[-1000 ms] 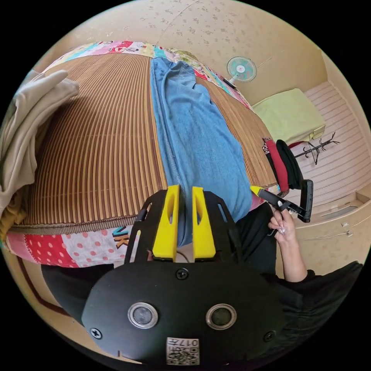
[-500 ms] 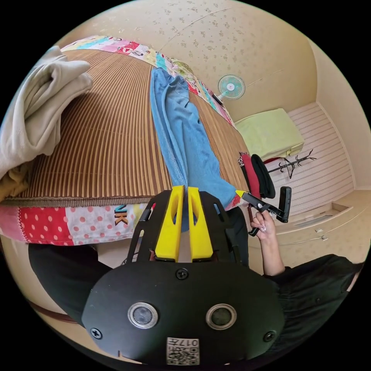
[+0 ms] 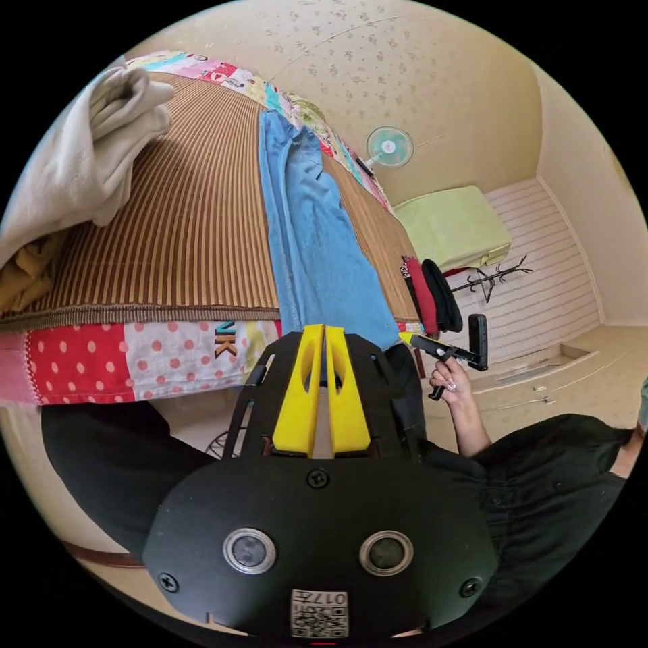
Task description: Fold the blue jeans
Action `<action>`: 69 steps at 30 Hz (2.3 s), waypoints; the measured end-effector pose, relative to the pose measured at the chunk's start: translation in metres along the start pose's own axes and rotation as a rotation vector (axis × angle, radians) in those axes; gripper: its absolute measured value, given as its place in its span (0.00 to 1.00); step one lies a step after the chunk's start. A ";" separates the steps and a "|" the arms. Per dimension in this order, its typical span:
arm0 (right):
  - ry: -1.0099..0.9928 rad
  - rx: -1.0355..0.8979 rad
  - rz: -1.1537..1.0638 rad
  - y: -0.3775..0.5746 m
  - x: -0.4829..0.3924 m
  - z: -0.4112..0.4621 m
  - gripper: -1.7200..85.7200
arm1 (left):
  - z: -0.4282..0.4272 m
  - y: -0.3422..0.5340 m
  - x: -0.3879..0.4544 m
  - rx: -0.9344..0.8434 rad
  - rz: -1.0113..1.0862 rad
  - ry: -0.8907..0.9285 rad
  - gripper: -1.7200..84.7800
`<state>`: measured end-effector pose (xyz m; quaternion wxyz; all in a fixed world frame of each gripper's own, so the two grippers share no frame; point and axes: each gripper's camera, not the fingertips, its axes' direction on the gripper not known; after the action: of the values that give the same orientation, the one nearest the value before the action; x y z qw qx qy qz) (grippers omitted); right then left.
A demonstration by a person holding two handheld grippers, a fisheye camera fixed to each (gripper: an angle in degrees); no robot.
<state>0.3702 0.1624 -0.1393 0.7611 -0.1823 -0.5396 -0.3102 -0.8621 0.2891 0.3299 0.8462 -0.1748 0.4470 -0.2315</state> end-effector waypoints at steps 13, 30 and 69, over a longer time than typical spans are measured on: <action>-0.027 0.008 0.023 0.011 0.009 0.014 0.03 | 0.025 0.021 0.004 0.038 0.082 -0.027 0.08; 0.162 0.053 0.014 0.039 -0.002 0.035 0.03 | 0.032 0.059 0.004 0.101 0.051 -0.155 0.06; 0.359 0.204 -0.004 -0.458 -0.053 0.246 0.14 | -0.004 0.061 -0.050 0.223 0.041 -0.178 0.08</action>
<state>-0.1224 -0.0113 -0.1283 0.8591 -0.0450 -0.4241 -0.2830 -0.8759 0.3664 0.3310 0.9011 -0.0905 0.3453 -0.2461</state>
